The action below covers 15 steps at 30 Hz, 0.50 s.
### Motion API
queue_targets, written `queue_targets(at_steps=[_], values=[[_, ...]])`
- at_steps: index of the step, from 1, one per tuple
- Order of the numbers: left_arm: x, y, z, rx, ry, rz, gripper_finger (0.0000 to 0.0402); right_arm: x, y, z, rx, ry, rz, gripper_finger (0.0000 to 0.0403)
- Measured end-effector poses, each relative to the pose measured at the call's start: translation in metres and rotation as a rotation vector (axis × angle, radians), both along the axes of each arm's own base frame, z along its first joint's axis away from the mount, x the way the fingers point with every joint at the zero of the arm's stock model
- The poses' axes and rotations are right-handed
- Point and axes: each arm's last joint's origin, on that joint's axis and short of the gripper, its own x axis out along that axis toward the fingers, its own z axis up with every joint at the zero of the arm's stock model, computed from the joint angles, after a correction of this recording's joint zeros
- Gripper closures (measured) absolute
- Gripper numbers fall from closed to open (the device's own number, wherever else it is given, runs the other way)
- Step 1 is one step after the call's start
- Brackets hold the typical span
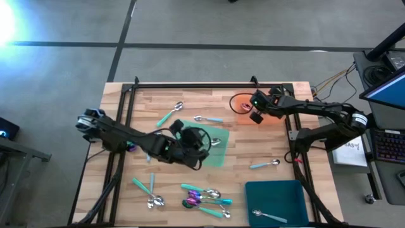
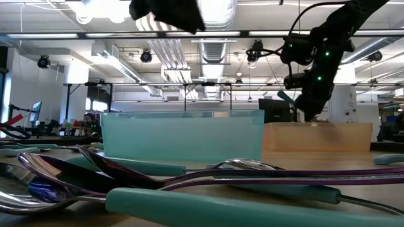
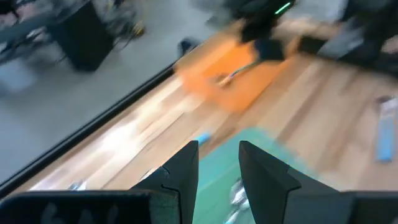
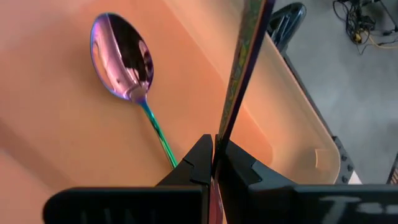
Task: Sort silverware by color (type)
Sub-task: Put the violet spoon into the orange bin
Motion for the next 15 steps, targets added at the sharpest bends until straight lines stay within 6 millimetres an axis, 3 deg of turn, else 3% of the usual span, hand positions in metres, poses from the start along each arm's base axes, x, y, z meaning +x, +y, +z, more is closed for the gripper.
queue_targets(at_steps=[8,15], values=[[-0.025,0.044,-0.019,-0.165,0.302,0.176,0.0307,0.0,0.002,-0.001,0.058,-0.037,-0.006,0.0389],[-0.042,0.085,-0.03,-0.175,0.581,0.301,0.0324,0.0,0.002,-0.001,0.071,-0.044,0.003,0.0364]])
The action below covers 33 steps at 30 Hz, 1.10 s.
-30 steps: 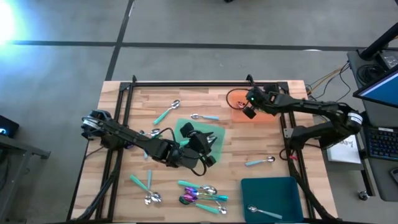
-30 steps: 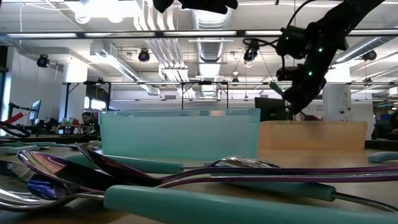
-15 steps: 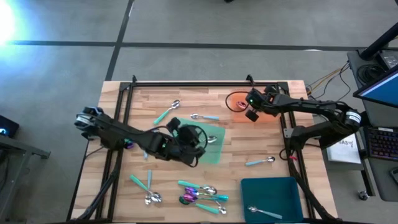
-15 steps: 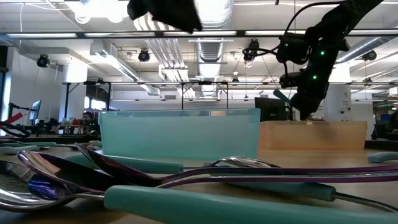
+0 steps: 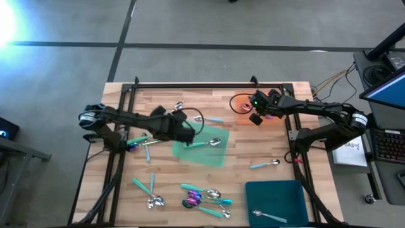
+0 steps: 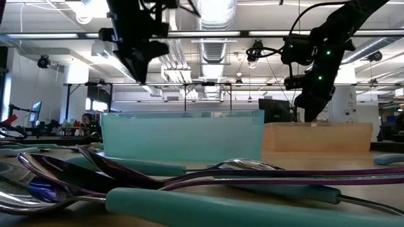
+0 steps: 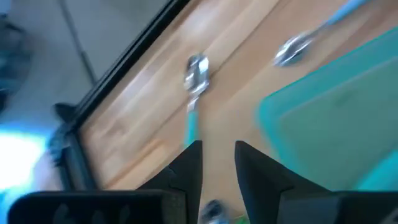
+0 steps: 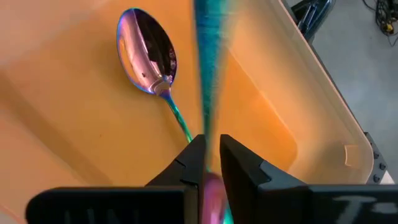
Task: Sort silverware by color (type)
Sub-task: Put the violet spoon into the orange bin, then put the green spoon into the green bin
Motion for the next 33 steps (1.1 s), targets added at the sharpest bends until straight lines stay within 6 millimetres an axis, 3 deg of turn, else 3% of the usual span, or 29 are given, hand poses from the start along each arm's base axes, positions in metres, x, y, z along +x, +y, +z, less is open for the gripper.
queue_targets(at_steps=[10,16,26,33], values=[[-0.024,0.052,-0.034,-0.095,0.253,0.051,0.0329,0.0,0.0,0.001,0.0,-0.005,-0.003,0.0362],[-0.039,0.08,-0.058,-0.214,0.315,0.075,0.0329,0.0,0.0,0.001,0.001,-0.009,-0.009,0.0362],[-0.046,0.114,-0.071,-0.33,0.267,0.058,0.0329,0.0,0.0,0.001,0.005,-0.017,-0.02,0.0387],[-0.044,0.125,-0.076,-0.467,0.166,-0.019,0.0329,0.0,0.001,0.0,0.03,-0.031,-0.002,0.036]])
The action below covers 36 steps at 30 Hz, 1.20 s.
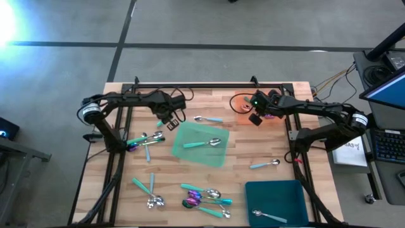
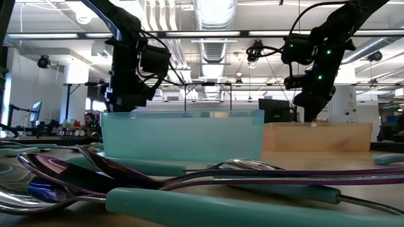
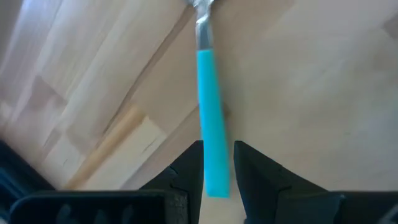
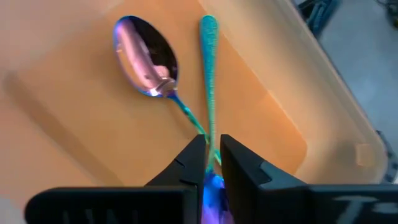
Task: Sort silverware by color (type)
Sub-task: Put the green spoon into the green bin
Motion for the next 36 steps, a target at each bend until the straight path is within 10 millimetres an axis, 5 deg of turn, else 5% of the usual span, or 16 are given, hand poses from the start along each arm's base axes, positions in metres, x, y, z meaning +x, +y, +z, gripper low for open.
queue_targets(at_steps=[9,25,36], values=[[-0.004,0.014,-0.005,-0.02,-0.05,0.033,0.032,0.002,0.002,-0.001,0.052,-0.031,0.036,0.0342],[-0.014,0.021,-0.049,-0.142,-0.005,0.092,0.0268,0.002,0.003,-0.001,0.092,-0.064,0.034,0.0342],[-0.013,0.023,-0.055,-0.143,0.01,0.101,0.0355,0.002,0.003,-0.001,0.098,-0.067,0.034,0.0347]])
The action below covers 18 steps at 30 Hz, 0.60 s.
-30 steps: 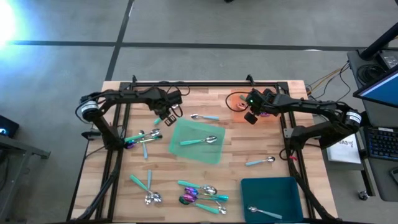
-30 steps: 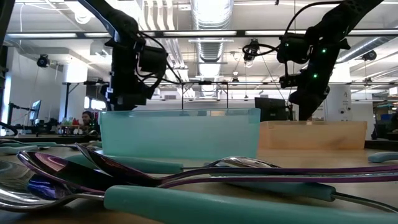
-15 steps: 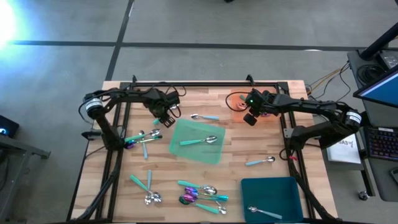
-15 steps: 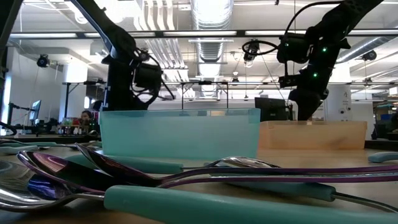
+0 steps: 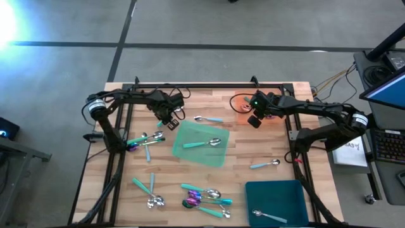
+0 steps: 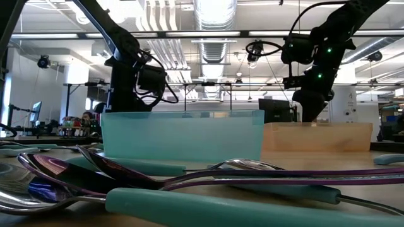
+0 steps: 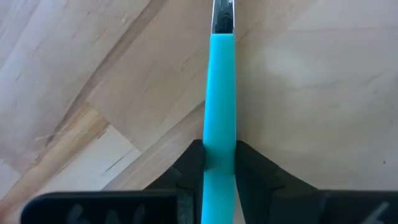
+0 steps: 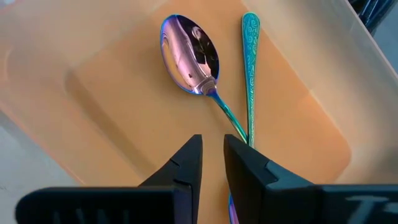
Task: Sort silverware by color (type)
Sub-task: Put the green spoon into the green bin
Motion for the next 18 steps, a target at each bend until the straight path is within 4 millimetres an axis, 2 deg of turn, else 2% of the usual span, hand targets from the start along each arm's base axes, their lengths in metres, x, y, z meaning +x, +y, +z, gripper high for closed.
queue_targets(at_steps=[4,9,18], values=[[0.002,0.002,0.004,0.014,-0.005,0.004,0.0355,0.0,0.0,0.0,0.003,-0.005,-0.011,0.0345],[0.005,0.005,0.018,0.069,-0.054,-0.003,0.0355,0.0,0.0,0.0,0.003,-0.005,-0.012,0.0336],[0.001,0.003,0.054,0.123,-0.178,0.01,0.0355,-0.001,0.002,0.004,0.001,-0.031,-0.02,0.033]])
